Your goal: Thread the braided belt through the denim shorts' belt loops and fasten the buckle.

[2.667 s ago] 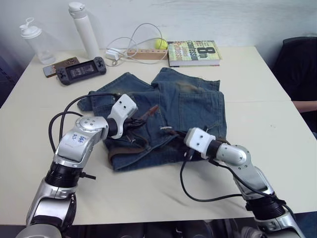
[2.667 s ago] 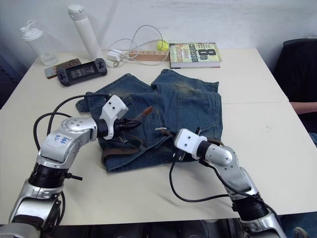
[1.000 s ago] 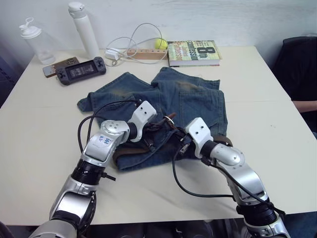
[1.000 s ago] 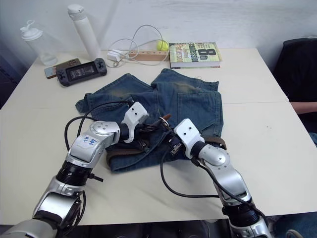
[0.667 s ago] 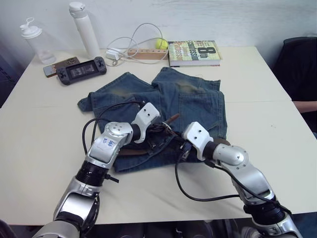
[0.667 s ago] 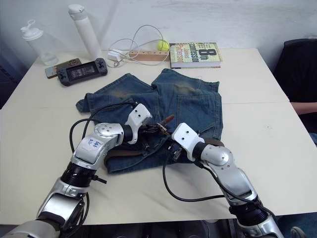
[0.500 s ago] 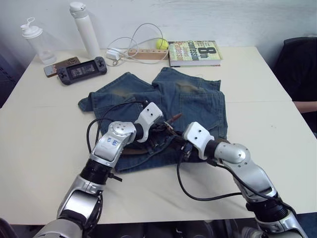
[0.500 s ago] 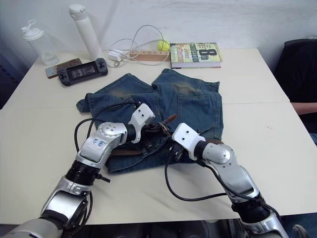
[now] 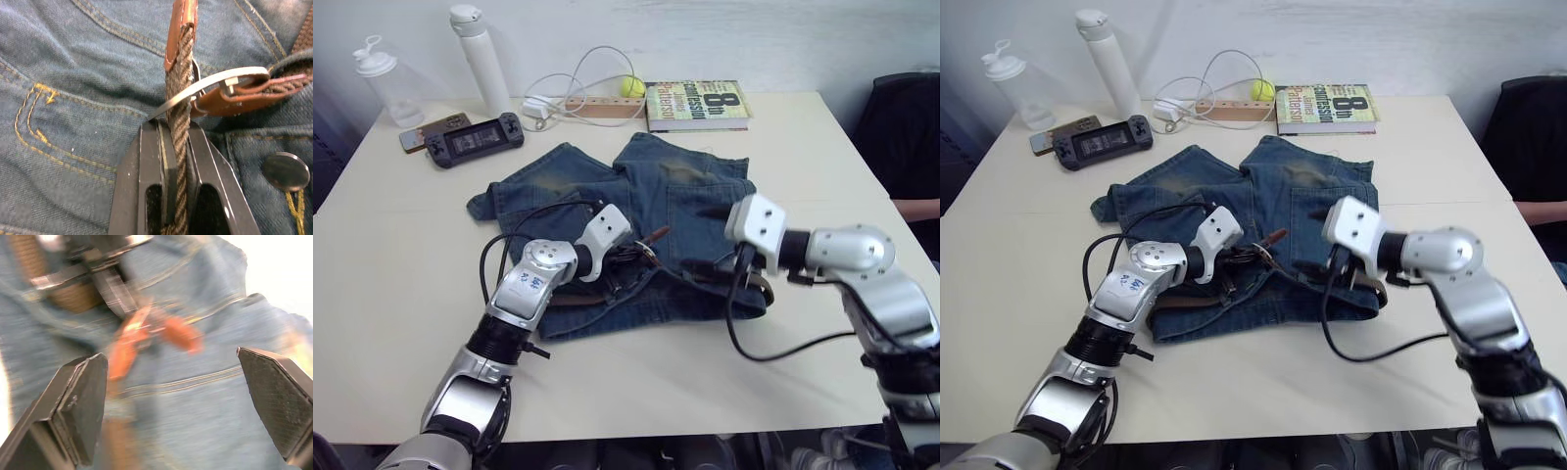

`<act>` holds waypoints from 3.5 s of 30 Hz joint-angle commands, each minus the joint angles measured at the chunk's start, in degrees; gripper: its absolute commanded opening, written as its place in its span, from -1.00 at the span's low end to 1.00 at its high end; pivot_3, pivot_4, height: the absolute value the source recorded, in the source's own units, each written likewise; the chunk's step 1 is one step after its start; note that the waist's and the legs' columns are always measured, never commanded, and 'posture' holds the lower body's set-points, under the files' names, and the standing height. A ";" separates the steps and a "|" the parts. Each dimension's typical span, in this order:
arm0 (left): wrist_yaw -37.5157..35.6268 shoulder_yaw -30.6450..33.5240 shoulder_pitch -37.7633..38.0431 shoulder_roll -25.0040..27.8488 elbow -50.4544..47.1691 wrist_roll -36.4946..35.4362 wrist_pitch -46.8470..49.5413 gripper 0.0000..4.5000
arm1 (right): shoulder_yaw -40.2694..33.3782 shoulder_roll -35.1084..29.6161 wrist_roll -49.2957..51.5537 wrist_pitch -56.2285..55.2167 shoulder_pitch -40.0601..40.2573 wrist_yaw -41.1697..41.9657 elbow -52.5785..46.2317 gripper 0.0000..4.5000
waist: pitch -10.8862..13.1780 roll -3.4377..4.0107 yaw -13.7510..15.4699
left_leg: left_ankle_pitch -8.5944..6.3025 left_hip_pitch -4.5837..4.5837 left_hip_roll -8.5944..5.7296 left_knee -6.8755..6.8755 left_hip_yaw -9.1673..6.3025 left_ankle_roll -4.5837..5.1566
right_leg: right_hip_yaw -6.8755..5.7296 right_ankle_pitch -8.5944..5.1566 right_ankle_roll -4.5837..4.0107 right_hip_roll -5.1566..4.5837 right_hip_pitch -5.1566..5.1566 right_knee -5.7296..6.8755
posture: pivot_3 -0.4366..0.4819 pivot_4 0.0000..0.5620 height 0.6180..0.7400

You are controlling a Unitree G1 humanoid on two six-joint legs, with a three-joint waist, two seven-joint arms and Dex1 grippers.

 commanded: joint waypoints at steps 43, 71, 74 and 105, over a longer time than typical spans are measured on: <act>-4.06 14.32 -6.66 -0.57 -9.82 -18.49 15.88 0.99 | 1.95 -6.09 -5.38 -38.88 -16.29 15.82 32.04 -1.00 | 0.00 0.00 0.12 | -0.02 -0.05 0.01 0.06 -0.07 0.03 | -0.14 0.00 0.00 -0.09 0.08 -0.04 | -0.05 -0.47 0.92; 0.51 7.88 -9.69 -10.07 -2.72 -14.34 8.45 -0.98 | 2.62 -4.90 -4.27 -22.49 -12.65 14.15 17.61 -1.00 | 0.01 0.00 0.11 | 0.01 -0.09 0.07 0.09 -0.04 -0.02 | -0.12 0.01 0.02 0.03 0.02 -0.01 | -0.05 -0.47 0.92; 1.03 9.24 -9.69 -10.38 -2.75 -15.83 10.26 -0.98 | 2.34 -3.40 -4.05 -22.51 -13.10 12.47 17.77 -1.00 | 0.01 0.00 0.02 | 0.01 -0.09 0.07 0.09 -0.04 -0.02 | -0.12 0.01 0.02 0.03 0.02 -0.01 | -0.05 -0.47 0.92; 32.70 42.12 -10.51 -30.83 -0.03 -36.08 42.14 -1.00 | -11.53 16.87 28.37 27.32 3.77 -6.92 5.17 -0.99 | 0.01 -0.01 1.12 | 0.00 -0.07 0.05 0.05 -0.05 -0.04 | -0.11 0.01 0.02 0.04 0.01 0.02 | -0.05 -0.47 0.92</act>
